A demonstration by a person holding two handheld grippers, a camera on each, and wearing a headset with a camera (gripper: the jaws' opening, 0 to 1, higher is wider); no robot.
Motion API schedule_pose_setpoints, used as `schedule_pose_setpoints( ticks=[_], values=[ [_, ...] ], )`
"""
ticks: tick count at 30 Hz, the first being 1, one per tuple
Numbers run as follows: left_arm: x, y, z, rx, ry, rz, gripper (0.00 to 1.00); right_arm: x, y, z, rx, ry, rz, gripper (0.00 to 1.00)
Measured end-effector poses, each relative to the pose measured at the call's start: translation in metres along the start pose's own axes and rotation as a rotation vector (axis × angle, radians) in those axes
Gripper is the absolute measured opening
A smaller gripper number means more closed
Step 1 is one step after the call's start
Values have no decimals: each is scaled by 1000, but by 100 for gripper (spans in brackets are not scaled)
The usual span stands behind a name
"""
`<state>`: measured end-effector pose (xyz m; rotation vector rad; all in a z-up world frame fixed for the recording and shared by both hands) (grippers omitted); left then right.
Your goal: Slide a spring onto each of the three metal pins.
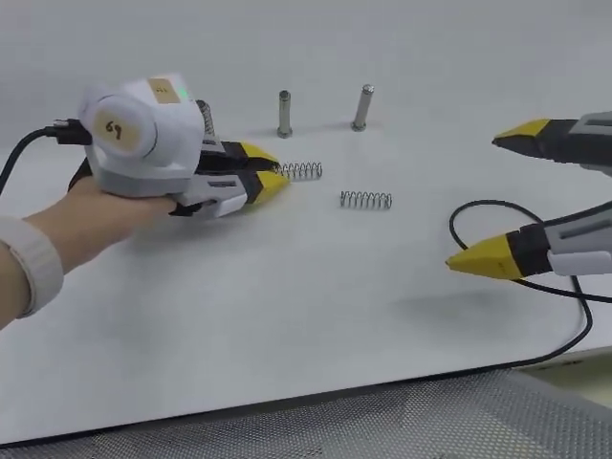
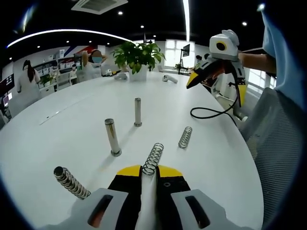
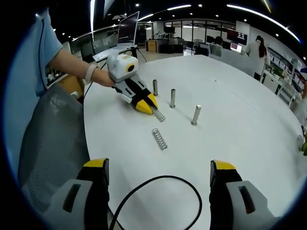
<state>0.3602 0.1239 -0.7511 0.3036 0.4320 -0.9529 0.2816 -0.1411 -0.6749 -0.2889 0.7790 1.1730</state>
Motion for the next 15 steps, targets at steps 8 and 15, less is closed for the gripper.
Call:
schedule_pose_setpoints(
  ticks=[8,15],
  values=[
    [-4,0,2,-6,-8,2,3,3,1,2,-11,5,8,85],
    [-12,-4,6,-10,-28,3,3,3,0,7,-26,2,7,84]
  ],
)
Point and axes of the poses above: the centre of the closed fingertips' face, and the gripper's own axes: x roughly forward along the fingers, y roughly to its left, z roughly out of its top, the point moved 9 cm from there along -x, roughly backward along the fingers, and after that the axes turned 11 degrees about z, right-handed, at the moved point
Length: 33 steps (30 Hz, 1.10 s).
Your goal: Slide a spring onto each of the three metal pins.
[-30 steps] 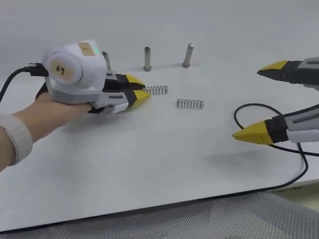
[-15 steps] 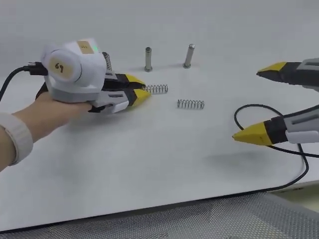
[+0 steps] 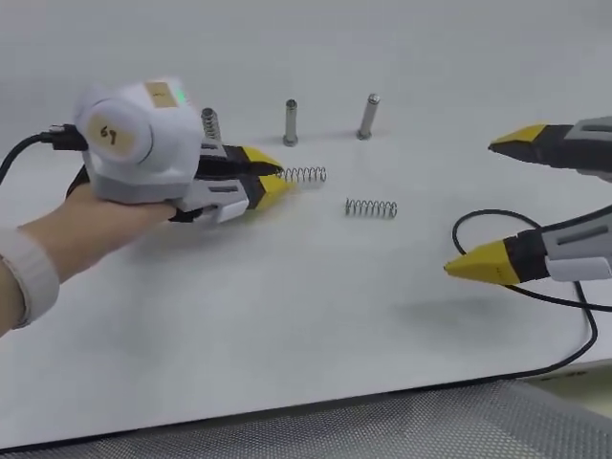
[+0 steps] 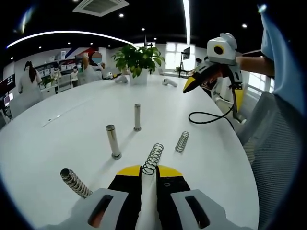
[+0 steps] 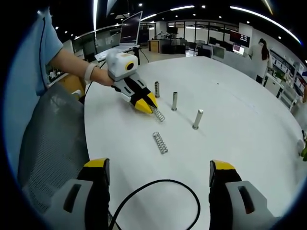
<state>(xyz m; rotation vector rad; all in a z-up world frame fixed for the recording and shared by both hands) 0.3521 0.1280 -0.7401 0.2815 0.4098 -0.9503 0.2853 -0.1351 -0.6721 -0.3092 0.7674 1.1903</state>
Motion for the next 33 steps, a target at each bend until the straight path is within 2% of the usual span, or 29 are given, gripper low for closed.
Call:
schedule_pose_setpoints(
  ticks=[5,11,25,33],
  values=[
    [-6,-5,6,-12,-24,-6,3,0,0,4,-13,-3,2,84],
    [-16,-14,15,-10,-57,-41,3,1,2,9,-28,-10,6,82],
    [-29,-22,21,-5,-83,-70,3,4,5,19,-58,-28,24,78],
    [-40,-29,29,-2,-104,-77,3,8,11,32,-88,-53,45,72]
  ],
)
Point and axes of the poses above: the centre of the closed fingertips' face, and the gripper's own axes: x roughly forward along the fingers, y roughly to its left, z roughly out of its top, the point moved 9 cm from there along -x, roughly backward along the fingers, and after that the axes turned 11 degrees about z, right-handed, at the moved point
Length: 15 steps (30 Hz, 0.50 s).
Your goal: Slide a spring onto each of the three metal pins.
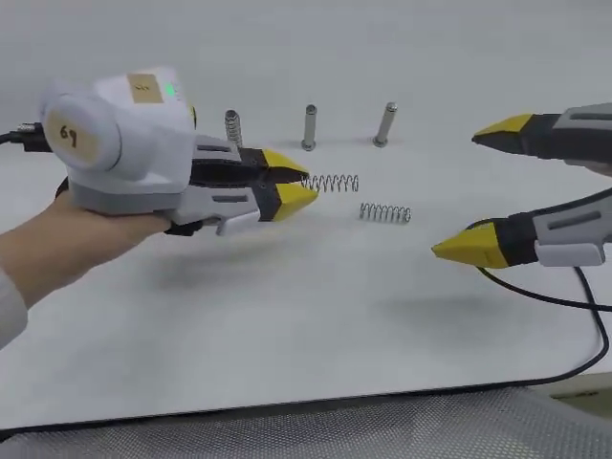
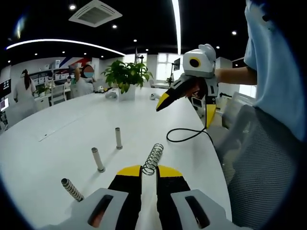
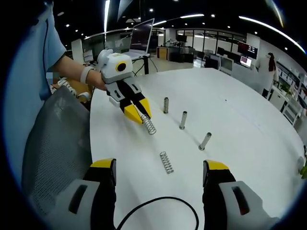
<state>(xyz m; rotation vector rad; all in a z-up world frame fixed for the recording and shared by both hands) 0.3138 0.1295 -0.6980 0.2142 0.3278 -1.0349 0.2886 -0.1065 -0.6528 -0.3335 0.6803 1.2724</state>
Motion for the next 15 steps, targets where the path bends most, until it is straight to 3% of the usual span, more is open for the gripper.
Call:
schedule_pose_setpoints(
  ticks=[15],
  values=[
    [-17,-22,15,21,-38,-45,3,16,10,21,-82,15,90,55]
  ],
)
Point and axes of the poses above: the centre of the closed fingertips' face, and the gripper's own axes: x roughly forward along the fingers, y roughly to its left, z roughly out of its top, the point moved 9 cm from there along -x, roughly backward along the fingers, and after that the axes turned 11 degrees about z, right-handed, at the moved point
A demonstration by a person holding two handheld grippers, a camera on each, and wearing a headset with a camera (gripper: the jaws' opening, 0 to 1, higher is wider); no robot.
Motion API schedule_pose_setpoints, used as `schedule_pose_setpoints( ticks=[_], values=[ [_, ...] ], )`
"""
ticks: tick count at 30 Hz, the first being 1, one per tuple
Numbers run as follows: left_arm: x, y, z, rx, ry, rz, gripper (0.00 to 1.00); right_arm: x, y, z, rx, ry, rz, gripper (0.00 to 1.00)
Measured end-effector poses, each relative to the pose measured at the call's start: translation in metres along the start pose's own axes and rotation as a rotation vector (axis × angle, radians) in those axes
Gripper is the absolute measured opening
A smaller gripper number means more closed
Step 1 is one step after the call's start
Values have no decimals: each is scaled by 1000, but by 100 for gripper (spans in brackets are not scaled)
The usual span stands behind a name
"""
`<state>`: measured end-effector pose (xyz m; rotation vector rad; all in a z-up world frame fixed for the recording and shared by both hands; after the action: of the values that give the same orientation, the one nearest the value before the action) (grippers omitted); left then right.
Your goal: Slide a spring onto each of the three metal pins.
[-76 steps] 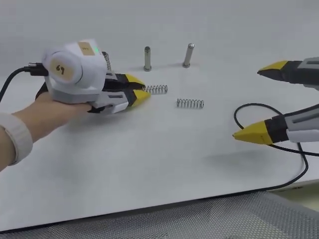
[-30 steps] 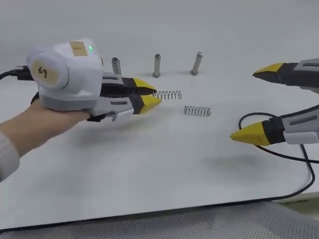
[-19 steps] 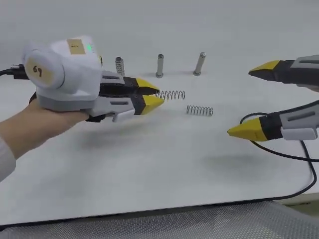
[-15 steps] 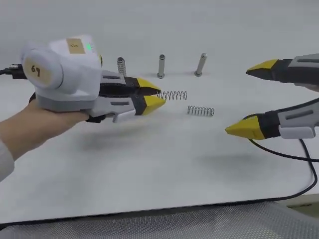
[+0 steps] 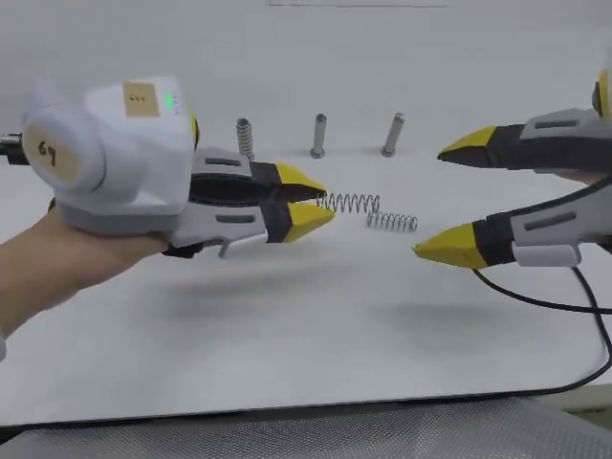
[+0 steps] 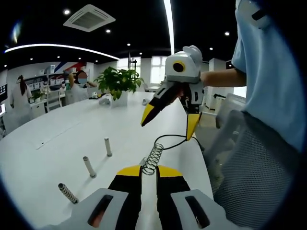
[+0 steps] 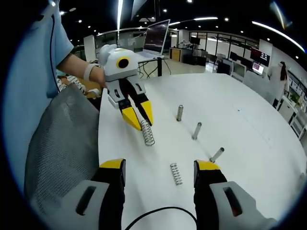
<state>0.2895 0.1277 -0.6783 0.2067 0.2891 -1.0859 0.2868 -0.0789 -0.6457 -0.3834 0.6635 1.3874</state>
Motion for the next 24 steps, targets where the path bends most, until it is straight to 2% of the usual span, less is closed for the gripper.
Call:
schedule_pose_setpoints(
  ticks=[5,8,10,13,24],
  values=[
    [-1,-2,0,0,-1,-2,3,7,3,5,-16,4,40,48],
    [-2,-2,1,-4,-6,-3,3,12,5,6,-28,20,72,39],
    [-2,-1,1,-8,-7,-2,3,15,5,8,-33,22,79,39],
    [-2,-2,2,-8,-9,-5,3,18,6,10,-52,29,98,32],
    [-1,-5,1,-16,-5,-24,3,26,4,18,-82,35,129,23]
  ],
)
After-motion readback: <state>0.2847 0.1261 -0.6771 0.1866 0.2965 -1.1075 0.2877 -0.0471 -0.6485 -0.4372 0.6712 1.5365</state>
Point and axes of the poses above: the centre of the closed fingertips' face, and the gripper's own axes: x roughly forward along the fingers, y roughly to its left, z roughly out of its top, the point moved 9 cm from there along -x, roughly backward along the fingers, and after that the axes turned 11 degrees about z, right-handed, at the moved point
